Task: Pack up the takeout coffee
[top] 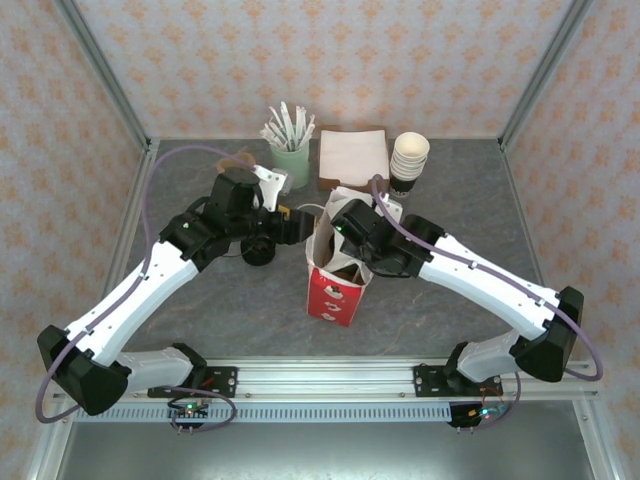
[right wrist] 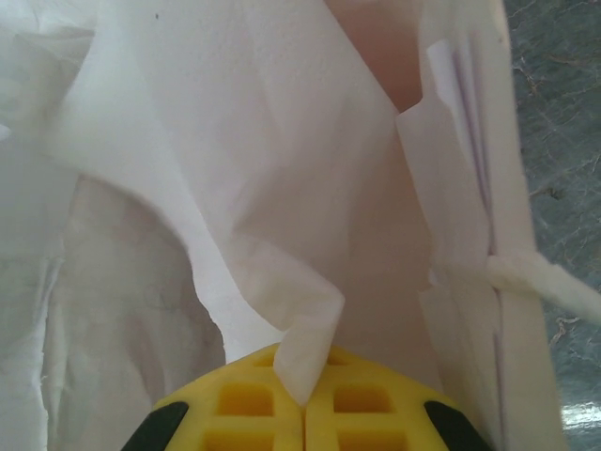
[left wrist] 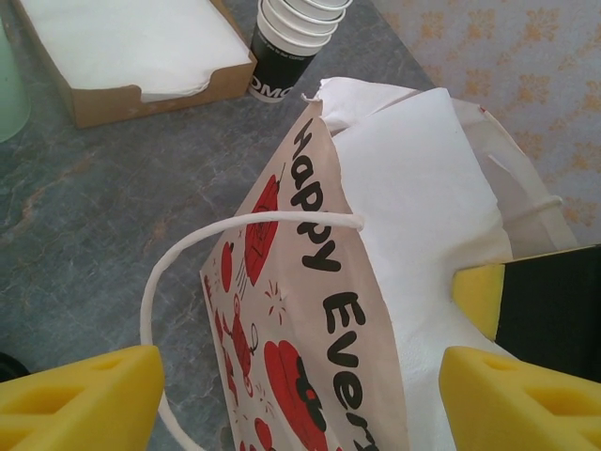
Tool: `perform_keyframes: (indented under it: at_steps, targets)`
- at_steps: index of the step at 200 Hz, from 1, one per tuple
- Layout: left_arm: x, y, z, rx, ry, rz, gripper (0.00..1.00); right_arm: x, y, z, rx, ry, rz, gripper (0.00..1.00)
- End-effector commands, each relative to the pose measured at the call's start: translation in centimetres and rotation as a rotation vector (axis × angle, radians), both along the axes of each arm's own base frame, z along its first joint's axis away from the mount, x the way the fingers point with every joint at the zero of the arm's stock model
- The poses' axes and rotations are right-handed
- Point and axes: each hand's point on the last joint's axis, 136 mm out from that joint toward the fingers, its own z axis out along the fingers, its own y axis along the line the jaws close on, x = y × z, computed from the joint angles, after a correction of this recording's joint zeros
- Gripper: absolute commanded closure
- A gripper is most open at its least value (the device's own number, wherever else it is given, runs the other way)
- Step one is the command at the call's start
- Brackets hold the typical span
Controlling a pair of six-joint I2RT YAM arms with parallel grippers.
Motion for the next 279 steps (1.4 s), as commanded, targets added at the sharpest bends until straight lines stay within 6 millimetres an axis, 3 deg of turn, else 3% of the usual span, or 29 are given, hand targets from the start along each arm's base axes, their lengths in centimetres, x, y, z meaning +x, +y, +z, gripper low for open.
perform_keyframes:
  at_steps: [1,48,98,147,194,261,279]
  targets:
    - [-0.5,1.0,0.6,0.021,-0.046,0.021,0.23,0.3,-0.3,1.3,-0.037,-0.036,0.022,0.97]
    - [-0.8,1.6,0.7,0.03,-0.058,0.036,0.22,0.5,0.3,2.8,-0.016,-0.065,0.051,0.84]
    - [-1.2,1.9,1.8,0.022,-0.077,0.041,0.22,0.7,0.5,4.6,-0.001,-0.096,0.073,0.63]
    - [-1.3,2.1,2.0,0.022,-0.079,0.047,0.22,1.2,0.3,6.4,-0.008,-0.151,0.079,0.62]
    - [-1.5,2.5,1.8,0.035,-0.077,0.058,0.22,2.2,1.0,4.4,-0.047,-0.155,0.076,0.67]
    - [-1.8,2.9,1.2,0.046,-0.064,0.07,0.23,3.2,1.1,-0.9,-0.078,-0.076,0.055,0.69]
    - [-1.8,3.3,1.0,0.059,-0.068,0.087,0.22,3.4,1.5,-1.3,-0.068,-0.055,0.068,0.69]
